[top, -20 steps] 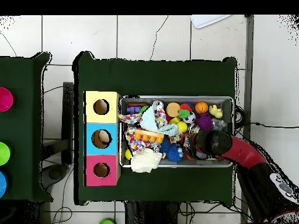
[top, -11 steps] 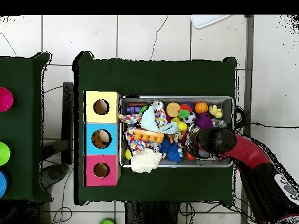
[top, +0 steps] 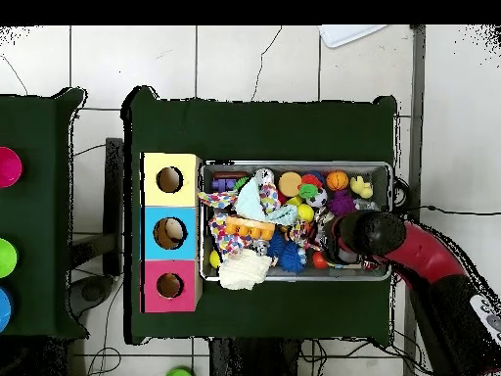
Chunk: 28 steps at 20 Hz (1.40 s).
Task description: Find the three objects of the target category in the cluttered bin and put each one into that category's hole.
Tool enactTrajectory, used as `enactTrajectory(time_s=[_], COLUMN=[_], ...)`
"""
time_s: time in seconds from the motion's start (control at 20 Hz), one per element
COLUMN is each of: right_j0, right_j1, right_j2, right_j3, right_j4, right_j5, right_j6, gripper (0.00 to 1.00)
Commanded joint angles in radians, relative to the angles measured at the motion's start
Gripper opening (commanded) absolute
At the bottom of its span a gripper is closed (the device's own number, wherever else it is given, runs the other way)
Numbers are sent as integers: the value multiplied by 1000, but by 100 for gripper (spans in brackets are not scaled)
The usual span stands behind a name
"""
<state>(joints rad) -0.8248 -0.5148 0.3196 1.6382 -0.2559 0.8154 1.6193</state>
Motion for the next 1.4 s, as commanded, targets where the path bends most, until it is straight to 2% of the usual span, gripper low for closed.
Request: enactTrajectory(time_s=[0.05,0.6,1.05,1.4], right_j0=[8,7,33,53], right_j1=[-18,14,46,50], right_j2=[71,72,47,22], right_j3=[-10,-34,-43,-59], right_j4=[43,55,121,155], right_j5=[93,74,-24,-34], right_j6=[-19,-8,109,133], gripper=[100,100,100,100])
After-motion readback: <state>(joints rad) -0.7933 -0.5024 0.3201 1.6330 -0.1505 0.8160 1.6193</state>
